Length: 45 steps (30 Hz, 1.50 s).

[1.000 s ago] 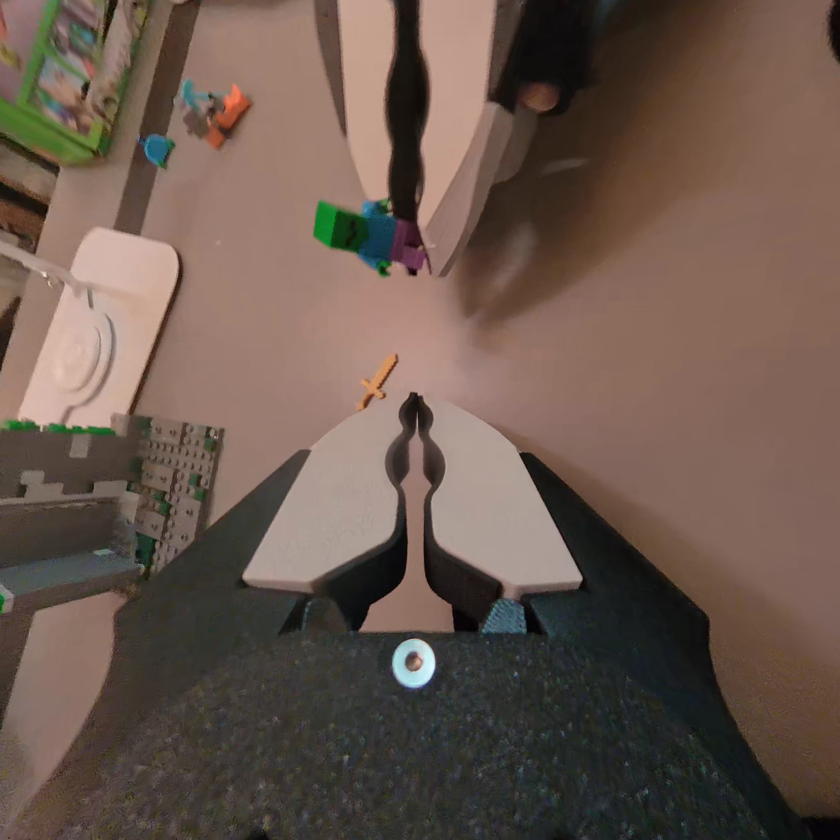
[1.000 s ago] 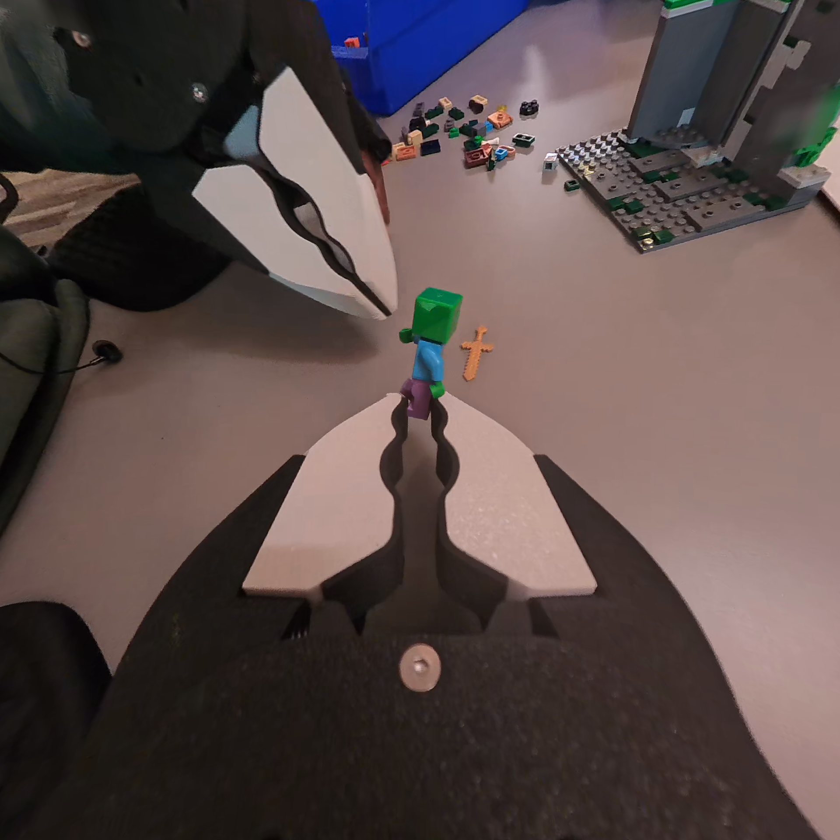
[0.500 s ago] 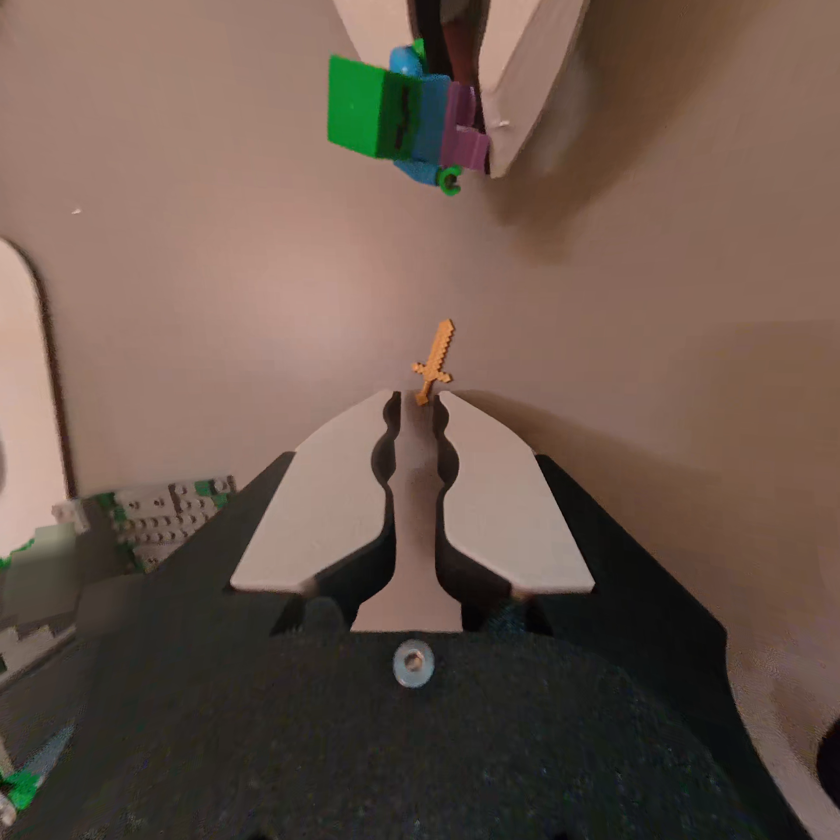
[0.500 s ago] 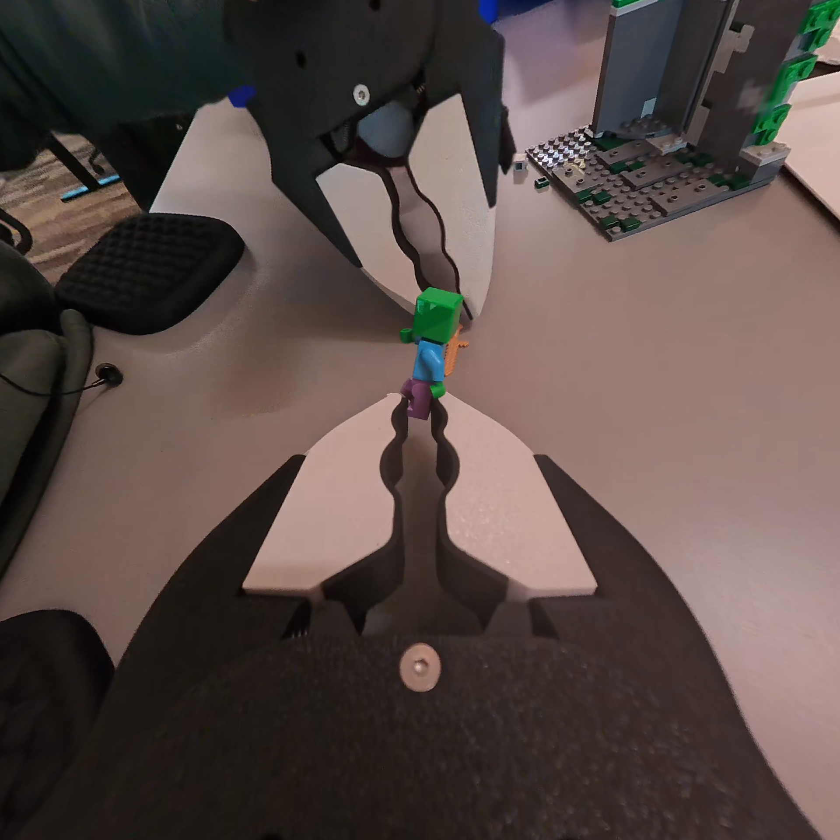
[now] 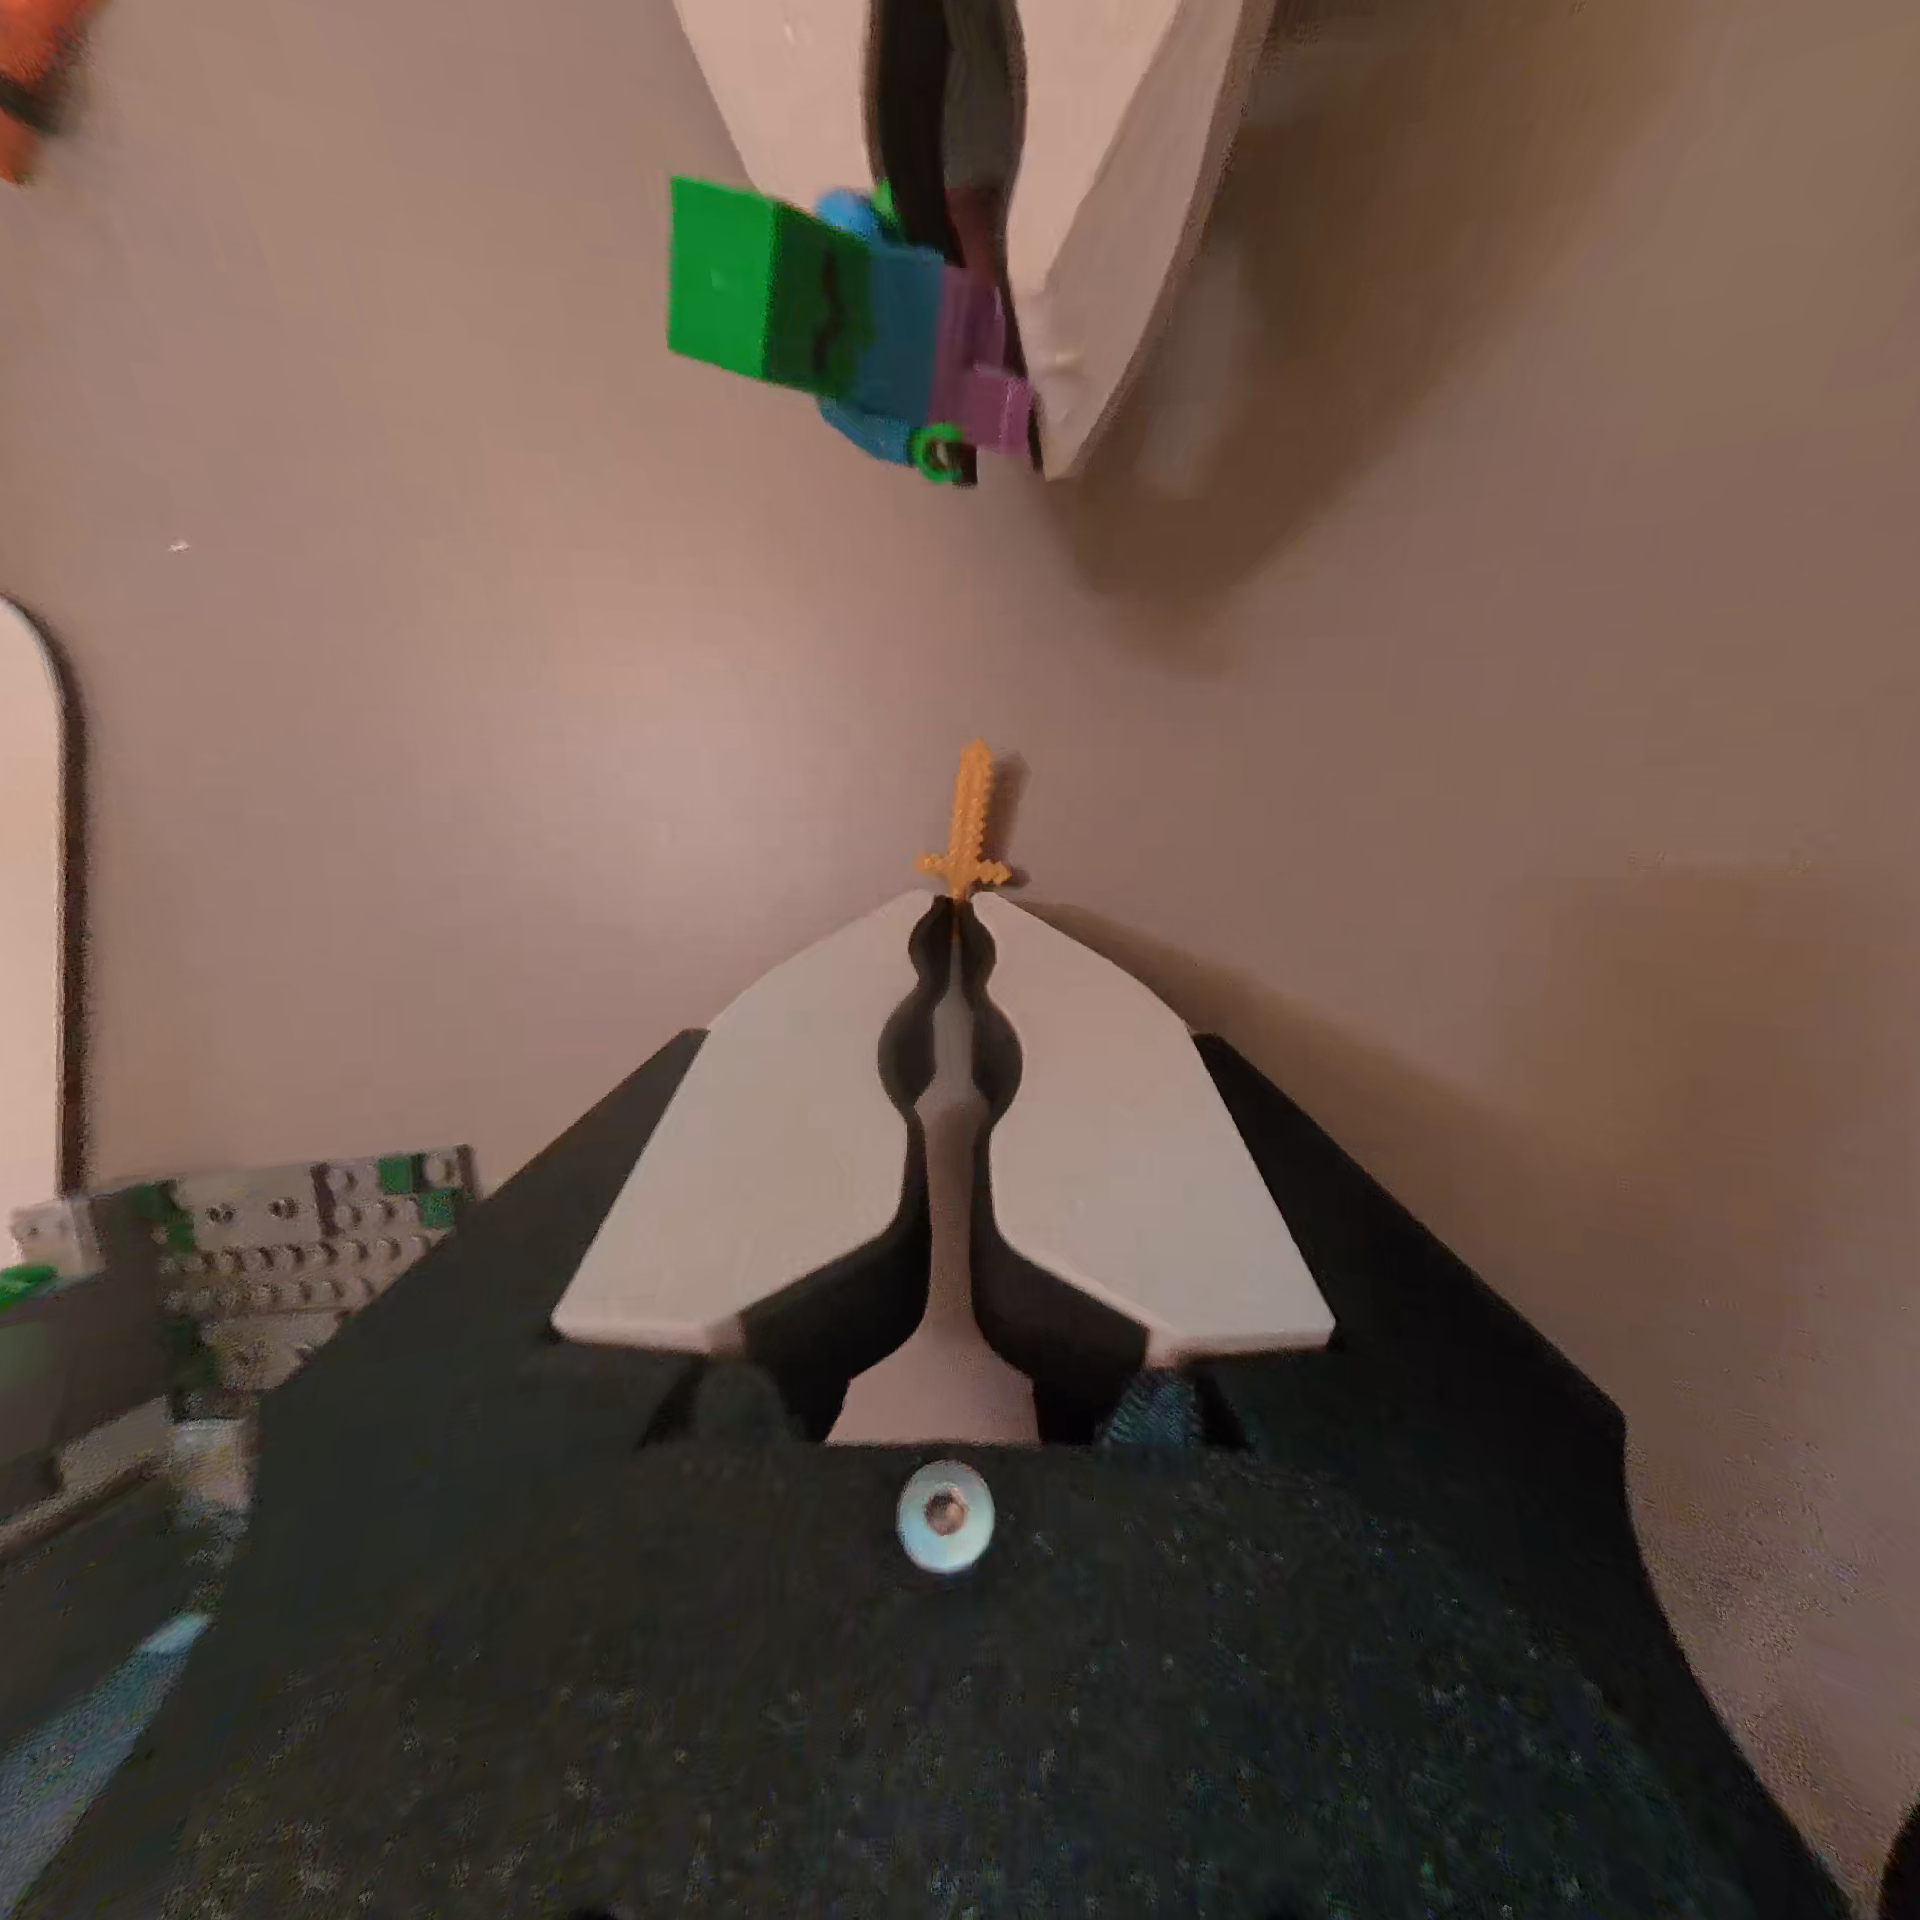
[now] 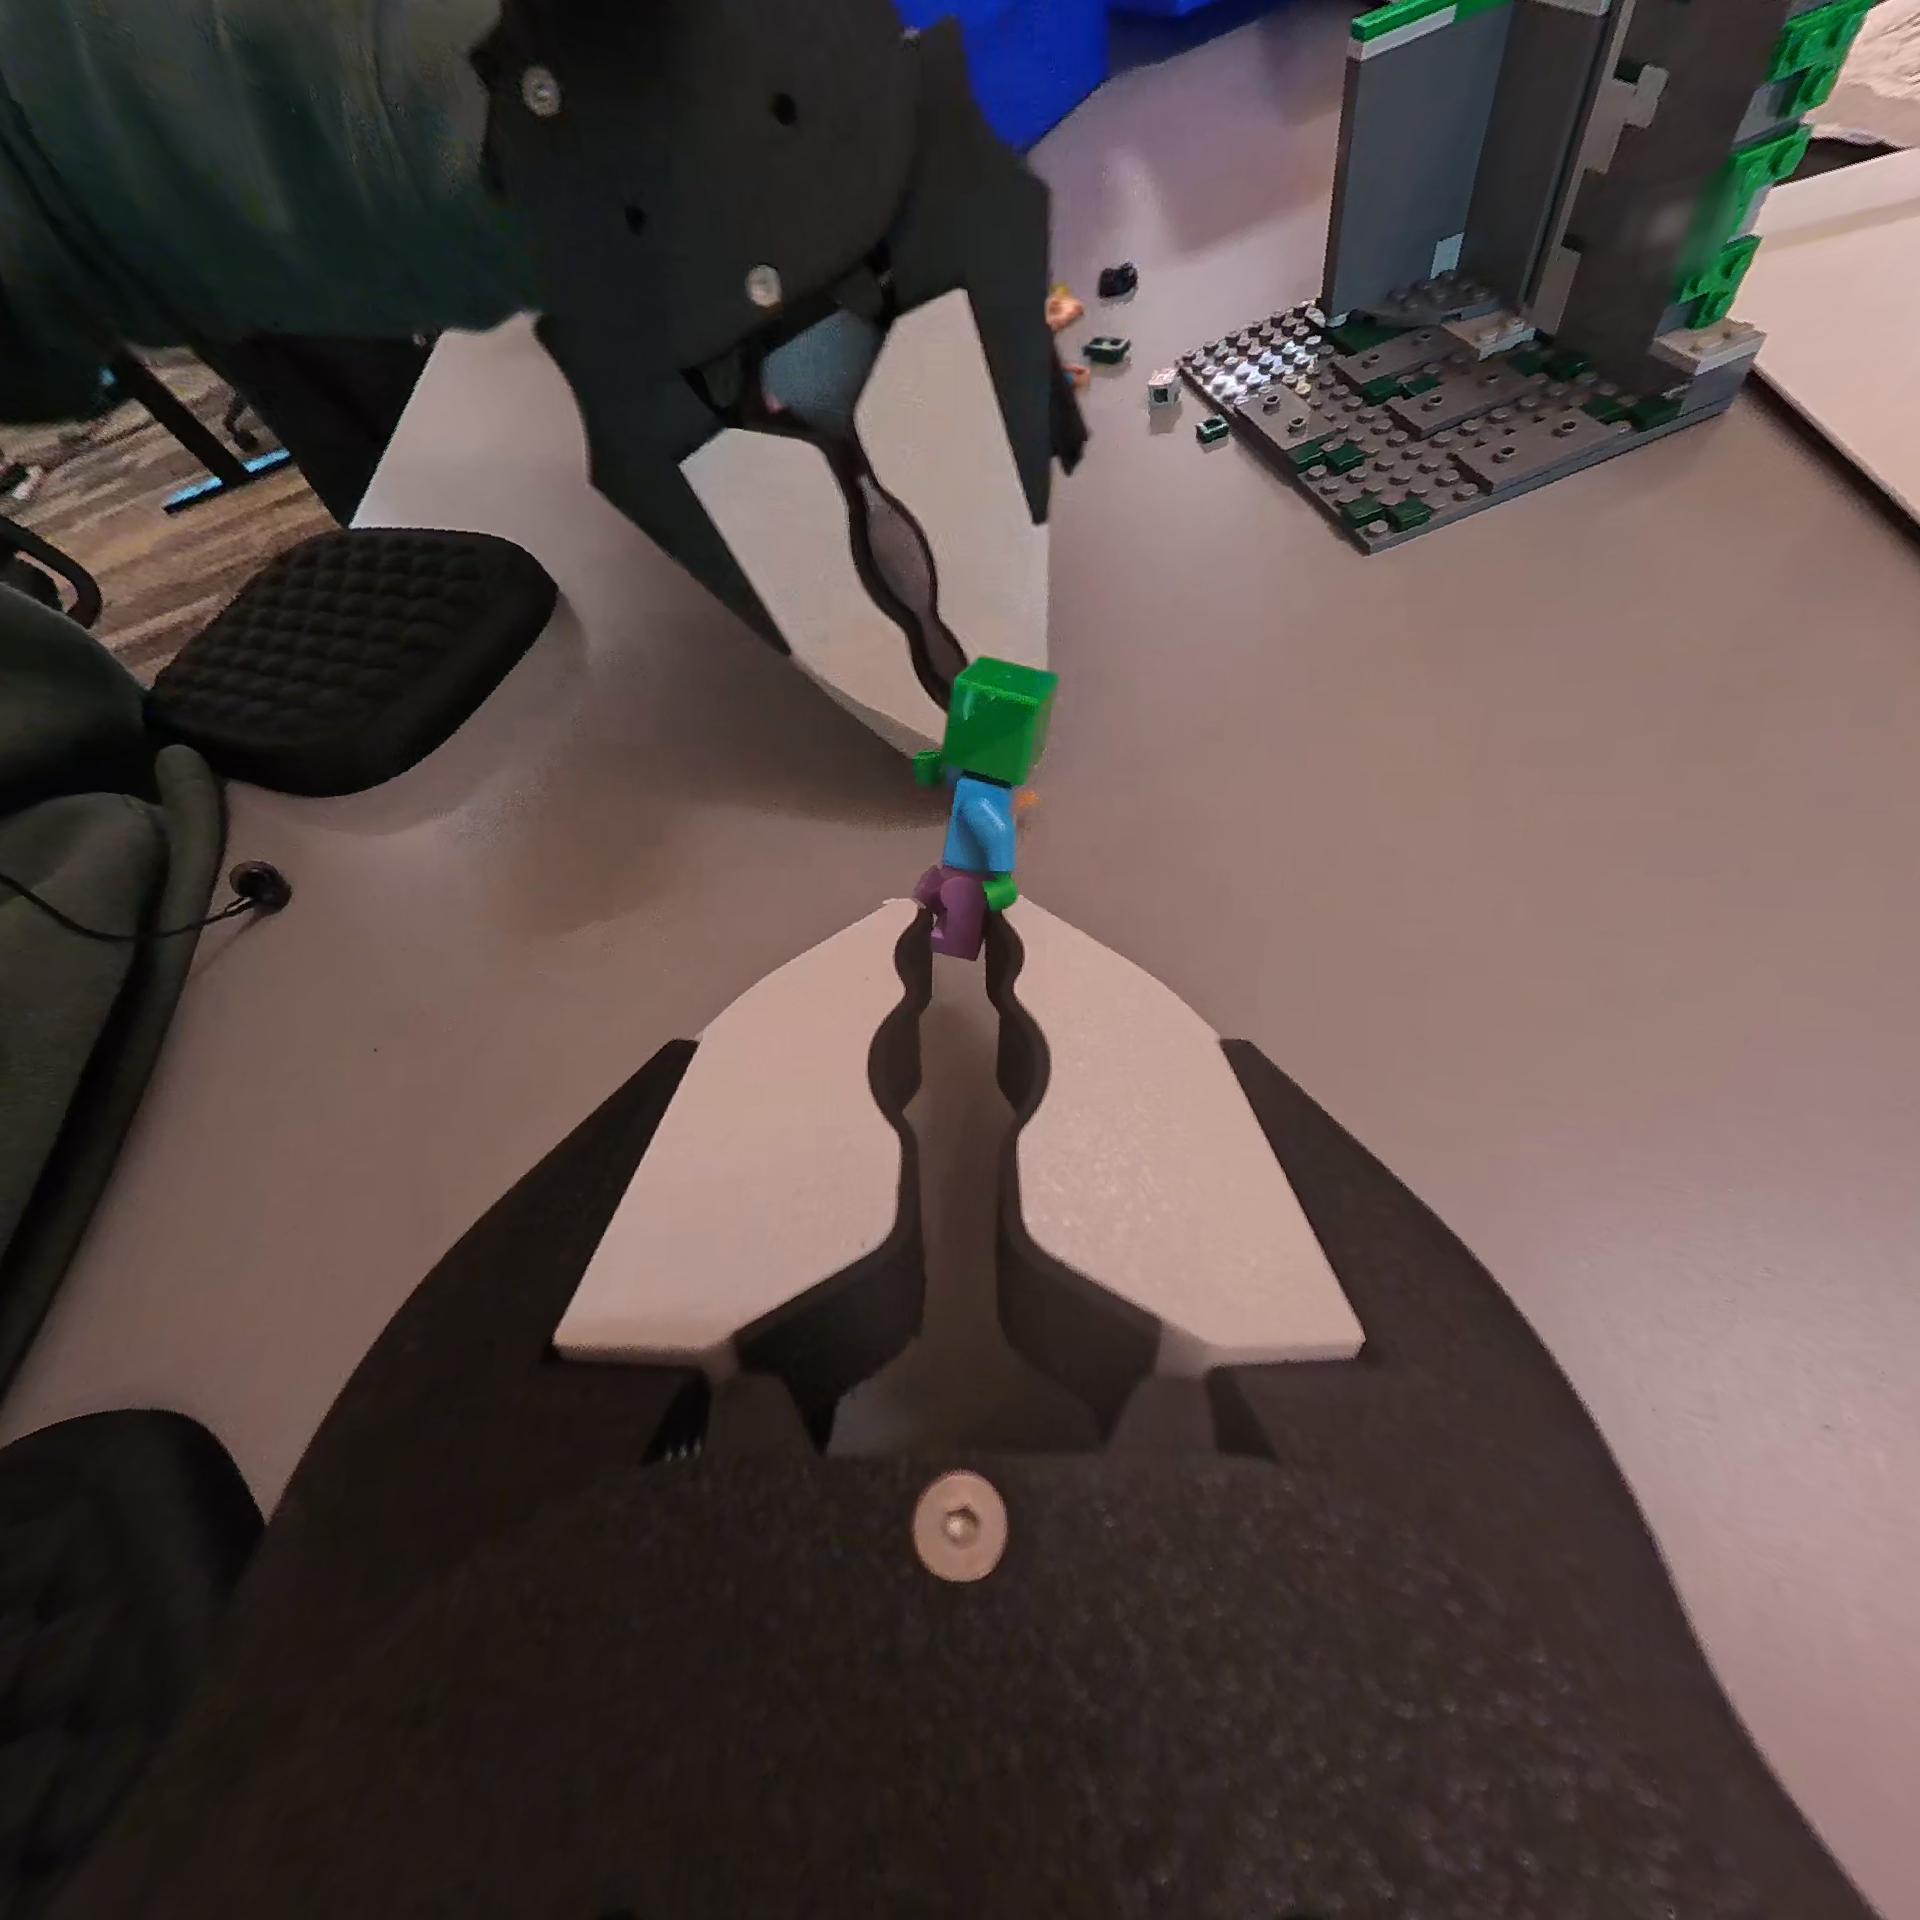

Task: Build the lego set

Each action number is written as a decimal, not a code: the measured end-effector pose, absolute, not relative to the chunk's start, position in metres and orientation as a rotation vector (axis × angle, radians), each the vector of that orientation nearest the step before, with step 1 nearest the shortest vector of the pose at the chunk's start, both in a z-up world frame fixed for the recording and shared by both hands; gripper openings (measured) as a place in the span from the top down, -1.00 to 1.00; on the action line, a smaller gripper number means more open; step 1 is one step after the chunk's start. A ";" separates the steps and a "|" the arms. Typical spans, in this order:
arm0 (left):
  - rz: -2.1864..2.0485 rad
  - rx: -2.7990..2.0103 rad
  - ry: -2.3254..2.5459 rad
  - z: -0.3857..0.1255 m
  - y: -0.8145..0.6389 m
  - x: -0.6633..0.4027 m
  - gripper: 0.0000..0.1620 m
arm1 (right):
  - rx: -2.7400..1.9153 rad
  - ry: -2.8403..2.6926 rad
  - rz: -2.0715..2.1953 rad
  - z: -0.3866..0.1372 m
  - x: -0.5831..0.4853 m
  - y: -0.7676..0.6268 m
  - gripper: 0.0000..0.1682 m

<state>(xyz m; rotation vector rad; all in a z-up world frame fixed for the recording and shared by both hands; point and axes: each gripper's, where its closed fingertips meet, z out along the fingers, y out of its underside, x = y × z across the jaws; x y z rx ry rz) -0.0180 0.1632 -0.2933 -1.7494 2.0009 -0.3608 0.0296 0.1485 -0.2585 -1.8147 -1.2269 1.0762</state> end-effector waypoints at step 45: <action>-0.431 -1.465 2.604 -0.298 0.149 -0.011 0.81 | -1.831 -0.987 1.079 -0.246 0.040 0.177 0.89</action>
